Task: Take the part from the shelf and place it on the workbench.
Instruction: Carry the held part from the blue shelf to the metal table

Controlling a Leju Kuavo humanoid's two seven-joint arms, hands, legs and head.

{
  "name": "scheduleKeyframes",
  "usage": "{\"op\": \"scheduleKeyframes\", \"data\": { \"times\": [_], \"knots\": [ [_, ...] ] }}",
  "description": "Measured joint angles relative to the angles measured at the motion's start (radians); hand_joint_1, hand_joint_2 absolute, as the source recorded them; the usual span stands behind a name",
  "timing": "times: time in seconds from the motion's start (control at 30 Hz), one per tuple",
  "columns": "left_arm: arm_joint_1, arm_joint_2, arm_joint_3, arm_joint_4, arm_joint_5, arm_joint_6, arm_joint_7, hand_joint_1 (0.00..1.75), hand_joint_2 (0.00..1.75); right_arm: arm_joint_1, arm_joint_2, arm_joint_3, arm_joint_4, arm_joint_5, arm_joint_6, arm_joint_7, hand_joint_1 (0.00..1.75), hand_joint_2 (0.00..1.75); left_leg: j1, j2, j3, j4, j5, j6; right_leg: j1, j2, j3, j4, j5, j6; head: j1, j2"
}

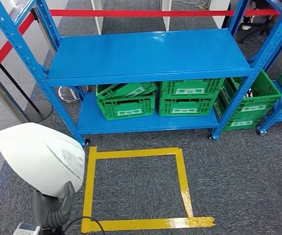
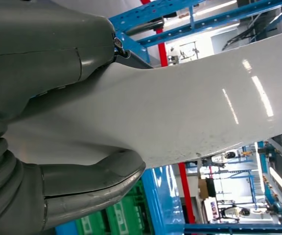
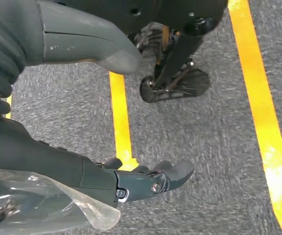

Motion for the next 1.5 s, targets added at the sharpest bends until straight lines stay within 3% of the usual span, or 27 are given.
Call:
{"op": "scheduleKeyframes", "data": {
  "times": [0.07, 0.13, 0.2, 0.27, 0.3, 0.33, 0.4, 0.47, 0.53, 0.57, 0.63, 0.67, 0.73, 0.8, 0.87, 0.9, 0.97, 1.03, 1.07, 1.17, 1.23, 1.3, 1.33, 1.37, 1.4, 1.47, 1.5],
  "knots": [
    [0.001, 0.006, 0.002, -0.004, 0.008, -0.002, -0.001, 1.75, 1.75, 0.000, 0.007, -0.001, -0.004, 0.009, 0.003, 0.000, 0.00, 1.75, -0.006, -0.001, 0.059, -0.103, -0.023, 0.009, 0.000, 0.000, -0.011, 0.000, 0.021, 0.012, 0.000, 0.000],
    [0.006, 0.010, 0.004, -0.006, 0.016, -0.003, -0.001, 1.75, 1.75, 0.002, 0.011, -0.002, -0.008, 0.014, 0.004, 0.000, 0.00, 1.75, -0.007, 0.001, 0.049, -0.122, -0.012, 0.015, -0.003, 0.001, -0.020, -0.003, 0.036, 0.026, 0.000, 0.000],
    [0.011, 0.014, 0.006, -0.006, 0.020, -0.005, -0.001, 1.75, 1.75, 0.005, 0.013, -0.002, -0.010, 0.016, 0.004, -0.001, 0.00, 1.75, -0.005, 0.006, 0.024, -0.126, 0.014, 0.028, -0.005, 0.005, -0.040, 0.033, -0.018, 0.036, 0.003, 0.000],
    [0.014, 0.016, 0.008, -0.006, 0.021, -0.007, -0.001, 1.75, 1.75, 0.007, 0.015, -0.002, -0.012, 0.020, 0.004, -0.001, 0.00, 1.75, -0.006, 0.009, -0.005, -0.125, 0.039, 0.038, -0.006, 0.008, -0.068, 0.142, -0.127, 0.040, 0.009, 0.000],
    [0.015, 0.017, 0.009, -0.006, 0.021, -0.008, -0.001, 1.75, 1.75, 0.007, 0.016, -0.002, -0.013, 0.023, 0.004, -0.002, 0.00, 1.75, -0.008, 0.010, -0.021, -0.123, 0.051, 0.039, -0.006, 0.008, -0.078, 0.207, -0.163, 0.042, 0.010, 0.000],
    [0.016, 0.019, 0.010, -0.006, 0.023, -0.009, -0.002, 1.75, 1.75, 0.007, 0.017, -0.002, -0.015, 0.026, 0.004, -0.003, 0.00, 1.75, -0.009, 0.011, -0.039, -0.119, 0.062, 0.039, -0.006, 0.008, -0.080, 0.258, -0.175, 0.044, 0.010, 0.000],
    [0.017, 0.021, 0.014, -0.006, 0.026, -0.013, -0.002, 1.75, 1.75, 0.007, 0.019, -0.002, -0.020, 0.031, 0.004, -0.006, 0.00, 1.75, -0.011, 0.012, -0.080, -0.104, 0.083, 0.037, -0.006, 0.008, -0.048, 0.280, -0.130, 0.045, 0.011, 0.000],
    [0.019, 0.021, 0.020, -0.007, 0.025, -0.017, -0.003, 1.75, 1.75, 0.006, 0.021, -0.003, -0.027, 0.037, 0.004, -0.006, 0.00, 1.75, -0.012, 0.011, -0.121, -0.083, 0.099, 0.032, -0.006, 0.008, 0.048, 0.175, -0.084, 0.041, 0.011, 0.000],
    [0.021, 0.021, 0.024, -0.012, 0.020, -0.021, -0.005, 1.75, 1.75, 0.003, 0.026, -0.005, -0.036, 0.045, 0.006, -0.005, 0.00, 1.75, -0.015, 0.012, -0.148, -0.064, 0.116, 0.024, -0.004, 0.008, 0.156, 0.018, -0.102, 0.032, 0.011, 0.000],
    [0.021, 0.021, 0.025, -0.014, 0.016, -0.023, -0.005, 1.75, 1.75, 0.001, 0.029, -0.008, -0.039, 0.049, 0.007, -0.005, 0.00, 1.75, -0.016, 0.013, -0.158, -0.059, 0.127, 0.021, -0.002, 0.009, 0.183, -0.029, -0.114, 0.028, 0.012, 0.000],
    [0.022, 0.021, 0.027, -0.017, 0.011, -0.026, -0.005, 1.75, 1.75, 0.002, 0.036, -0.014, -0.043, 0.055, 0.009, -0.003, 0.00, 1.75, -0.016, 0.012, -0.171, -0.056, 0.144, 0.014, -0.003, 0.009, 0.176, -0.052, -0.112, 0.020, 0.014, 0.000],
    [0.024, 0.021, 0.028, -0.017, 0.009, -0.028, -0.005, 1.75, 1.75, 0.004, 0.038, -0.017, -0.045, 0.058, 0.010, -0.003, 0.00, 1.75, -0.015, 0.009, -0.179, -0.049, 0.133, 0.008, -0.005, 0.008, 0.167, -0.049, -0.103, 0.017, 0.013, 0.000],
    [0.028, 0.021, 0.031, -0.018, 0.006, -0.031, -0.005, 1.75, 1.75, 0.007, 0.044, -0.023, -0.050, 0.069, 0.015, -0.003, 0.00, 1.75, -0.011, 0.003, -0.200, 0.017, 0.058, -0.007, -0.008, 0.004, 0.147, -0.043, -0.087, 0.003, 0.010, 0.000],
    [0.030, 0.021, 0.034, -0.019, 0.002, -0.035, -0.005, 1.75, 1.75, 0.007, 0.047, -0.027, -0.052, 0.079, 0.021, -0.006, 0.00, 1.75, -0.005, 0.002, -0.227, 0.152, -0.035, -0.018, -0.007, 0.002, 0.120, -0.031, -0.072, -0.006, 0.005, 0.000],
    [0.031, 0.021, 0.034, -0.019, 0.000, -0.036, -0.005, 1.75, 1.75, 0.007, 0.049, -0.029, -0.053, 0.084, 0.023, -0.007, 0.00, 1.75, -0.002, 0.002, -0.226, 0.234, -0.059, -0.020, -0.006, 0.001, 0.089, -0.018, -0.059, -0.006, 0.003, 0.000],
    [0.031, 0.021, 0.034, -0.019, -0.001, -0.036, -0.005, 1.75, 1.75, 0.007, 0.049, -0.029, -0.053, 0.084, 0.023, -0.007, 0.00, 1.75, -0.001, 0.002, -0.203, 0.220, -0.042, -0.018, -0.005, 0.001, 0.075, -0.011, -0.054, -0.006, 0.003, 0.000],
    [0.031, 0.021, 0.035, -0.020, -0.001, -0.037, -0.005, 1.75, 1.75, 0.007, 0.052, -0.032, -0.053, 0.085, 0.023, -0.008, 0.00, 1.75, -0.003, -0.001, -0.115, 0.100, 0.007, -0.005, -0.004, 0.002, 0.056, -0.001, -0.048, -0.003, 0.003, 0.000],
    [0.031, 0.021, 0.035, -0.022, -0.001, -0.037, -0.005, 1.75, 1.75, 0.006, 0.058, -0.035, -0.054, 0.086, 0.023, -0.008, 0.00, 1.75, -0.007, -0.006, -0.045, -0.020, 0.025, 0.011, -0.003, 0.003, 0.042, 0.006, -0.037, 0.006, 0.004, 0.000],
    [0.031, 0.021, 0.036, -0.024, -0.001, -0.037, -0.005, 1.75, 1.75, 0.005, 0.060, -0.036, -0.055, 0.088, 0.024, -0.009, 0.00, 1.75, -0.011, -0.008, -0.033, -0.049, 0.025, 0.017, -0.004, 0.003, 0.036, 0.007, -0.029, 0.013, 0.003, 0.000],
    [0.031, 0.020, 0.039, -0.026, -0.003, -0.037, -0.005, 1.75, 1.75, 0.004, 0.062, -0.041, -0.058, 0.096, 0.024, -0.011, 0.00, 1.75, -0.011, -0.006, -0.039, -0.078, 0.044, 0.025, -0.008, 0.006, 0.018, 0.010, -0.025, 0.031, 0.001, 0.000],
    [0.029, 0.018, 0.040, -0.027, -0.005, -0.037, -0.006, 1.75, 1.75, 0.006, 0.062, -0.045, -0.062, 0.101, 0.024, -0.013, 0.00, 1.75, -0.005, -0.003, -0.050, -0.099, 0.062, 0.034, -0.006, 0.010, -0.009, 0.062, -0.087, 0.038, 0.005, 0.000],
    [0.029, 0.017, 0.042, -0.027, -0.009, -0.037, -0.006, 1.75, 1.75, 0.006, 0.062, -0.048, -0.066, 0.107, 0.026, -0.014, 0.00, 1.75, -0.005, 0.000, -0.072, -0.096, 0.075, 0.038, -0.006, 0.011, -0.044, 0.177, -0.174, 0.043, 0.009, 0.000],
    [0.029, 0.017, 0.043, -0.027, -0.012, -0.037, -0.006, 1.75, 1.75, 0.005, 0.062, -0.050, -0.068, 0.111, 0.028, -0.014, 0.00, 1.75, -0.005, 0.002, -0.087, -0.090, 0.082, 0.037, -0.007, 0.011, -0.054, 0.234, -0.197, 0.046, 0.010, 0.000],
    [0.029, 0.017, 0.044, -0.027, -0.015, -0.036, -0.007, 1.75, 1.75, 0.005, 0.062, -0.053, -0.070, 0.114, 0.030, -0.014, 0.00, 1.75, -0.005, 0.003, -0.102, -0.083, 0.089, 0.036, -0.008, 0.010, -0.053, 0.268, -0.195, 0.049, 0.011, 0.000],
    [0.028, 0.017, 0.044, -0.027, -0.017, -0.036, -0.007, 1.75, 1.75, 0.005, 0.062, -0.056, -0.072, 0.118, 0.032, -0.014, 0.00, 1.75, -0.004, 0.004, -0.118, -0.075, 0.096, 0.034, -0.009, 0.010, -0.036, 0.272, -0.171, 0.051, 0.011, 0.000],
    [0.028, 0.017, 0.044, -0.027, -0.022, -0.033, -0.008, 1.75, 1.75, 0.002, 0.062, -0.062, -0.076, 0.125, 0.036, -0.015, 0.00, 1.75, -0.002, 0.005, -0.151, -0.056, 0.109, 0.026, -0.013, 0.011, 0.042, 0.183, -0.113, 0.056, 0.012, 0.000],
    [0.028, 0.017, 0.044, -0.028, -0.023, -0.032, -0.008, 1.75, 1.75, -0.001, 0.062, -0.064, -0.078, 0.128, 0.038, -0.016, 0.00, 1.75, -0.003, 0.005, -0.165, -0.046, 0.115, 0.020, -0.014, 0.011, 0.094, 0.110, -0.107, 0.057, 0.013, 0.000]
  ]
}}
